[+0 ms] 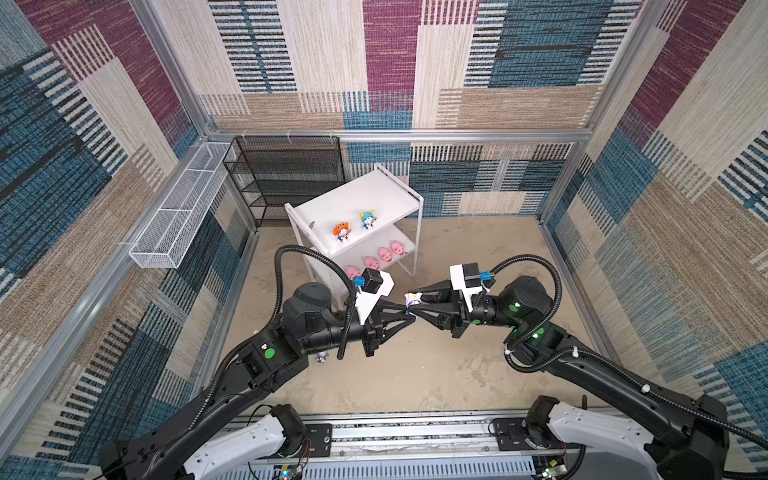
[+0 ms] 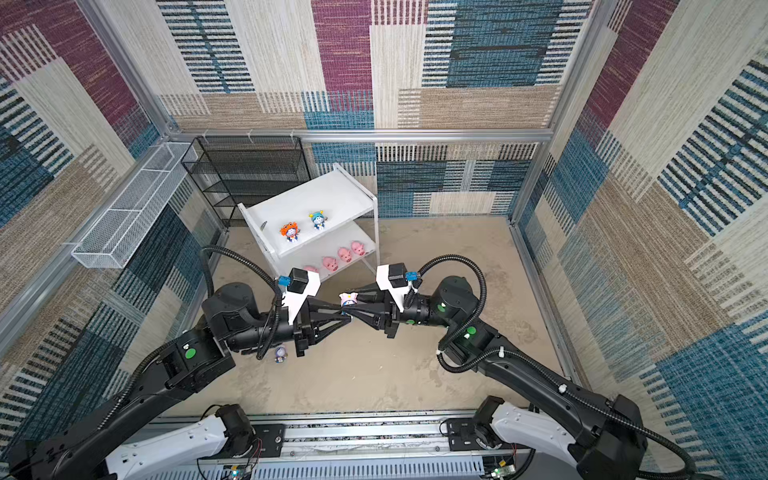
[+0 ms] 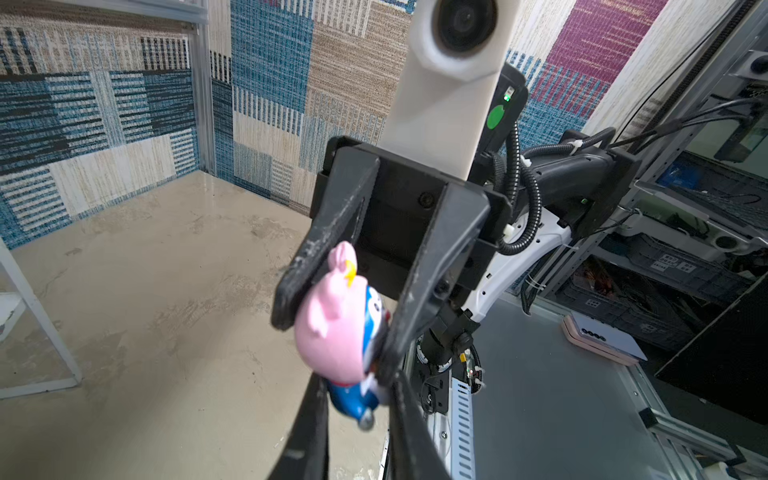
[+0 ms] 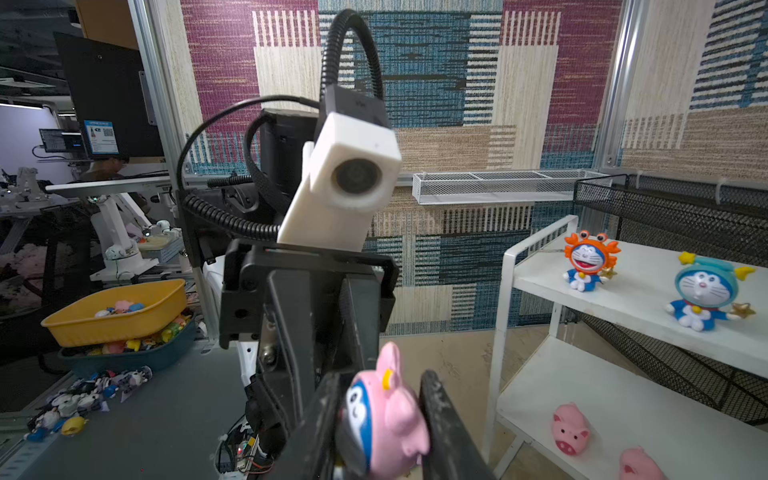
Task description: Place and organize the plastic toys onto the shelf
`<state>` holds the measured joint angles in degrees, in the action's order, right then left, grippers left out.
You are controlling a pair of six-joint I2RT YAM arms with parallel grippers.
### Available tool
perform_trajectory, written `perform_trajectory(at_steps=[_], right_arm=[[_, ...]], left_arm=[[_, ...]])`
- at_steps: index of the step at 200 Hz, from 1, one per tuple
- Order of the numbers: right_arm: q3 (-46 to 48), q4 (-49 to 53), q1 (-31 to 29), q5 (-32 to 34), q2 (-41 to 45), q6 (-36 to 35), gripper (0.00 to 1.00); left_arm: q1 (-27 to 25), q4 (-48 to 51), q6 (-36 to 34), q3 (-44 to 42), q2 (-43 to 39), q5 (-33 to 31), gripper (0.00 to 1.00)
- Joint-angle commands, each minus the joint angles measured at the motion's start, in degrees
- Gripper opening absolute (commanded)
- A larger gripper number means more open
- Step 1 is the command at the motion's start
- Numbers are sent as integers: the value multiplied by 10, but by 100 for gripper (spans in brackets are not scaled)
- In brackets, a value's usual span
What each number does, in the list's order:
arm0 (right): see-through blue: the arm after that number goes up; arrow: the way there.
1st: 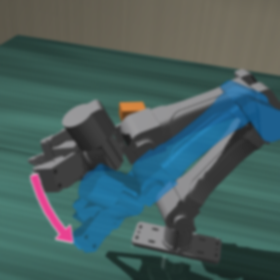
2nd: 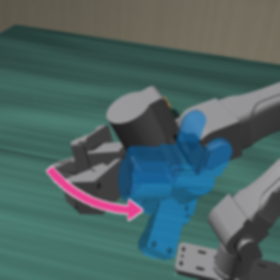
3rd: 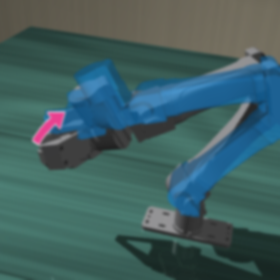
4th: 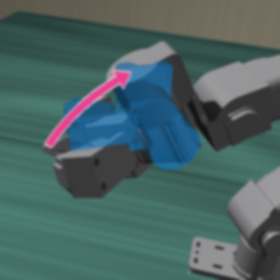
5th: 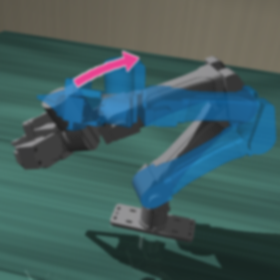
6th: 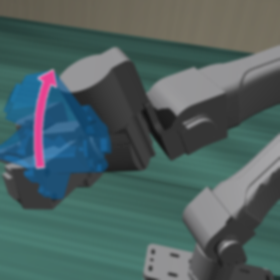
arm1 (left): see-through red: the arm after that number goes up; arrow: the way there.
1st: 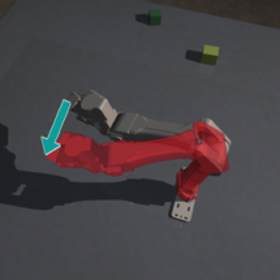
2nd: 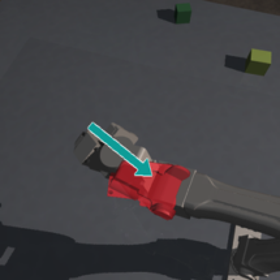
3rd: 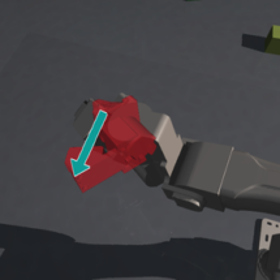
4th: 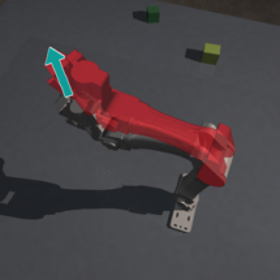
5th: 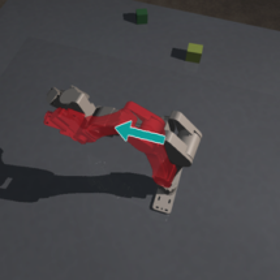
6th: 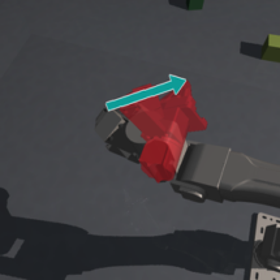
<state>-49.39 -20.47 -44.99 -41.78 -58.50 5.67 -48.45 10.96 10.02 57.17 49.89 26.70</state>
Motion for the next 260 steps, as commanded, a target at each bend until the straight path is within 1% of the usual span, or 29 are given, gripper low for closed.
perform_trajectory(at_steps=[1,43,112,171,187,207,212,219,242,254,260], right_arm=[[-31,79,-1,-62,-9,-34,31],[-56,126,0,-90,-18,-45,31],[-121,266,3,-106,-32,-111,31],[-125,288,5,-110,-29,-121,30],[-126,288,5,-109,-30,-120,29],[-125,281,5,-99,-30,-121,28],[-124,278,5,-94,-29,-123,27],[-123,272,6,-84,-28,-126,27],[-126,262,10,-62,-29,-150,27],[-129,257,14,-53,-33,-167,27],[-131,257,17,-49,-36,-178,27]], left_arm=[[2,13,-10,1,-1,-37,13],[1,27,-15,2,0,-41,13],[2,48,-24,-4,-13,-57,13],[2,57,-30,-2,-16,-64,13],[2,58,-31,-1,-15,-64,15],[2,62,-31,5,-13,-65,27],[2,66,-32,7,-14,-66,33],[2,75,-35,10,-14,-71,43],[2,130,-59,26,-24,-107,67],[2,172,-77,39,-30,-133,75],[2,195,-84,47,-33,-147,77]])
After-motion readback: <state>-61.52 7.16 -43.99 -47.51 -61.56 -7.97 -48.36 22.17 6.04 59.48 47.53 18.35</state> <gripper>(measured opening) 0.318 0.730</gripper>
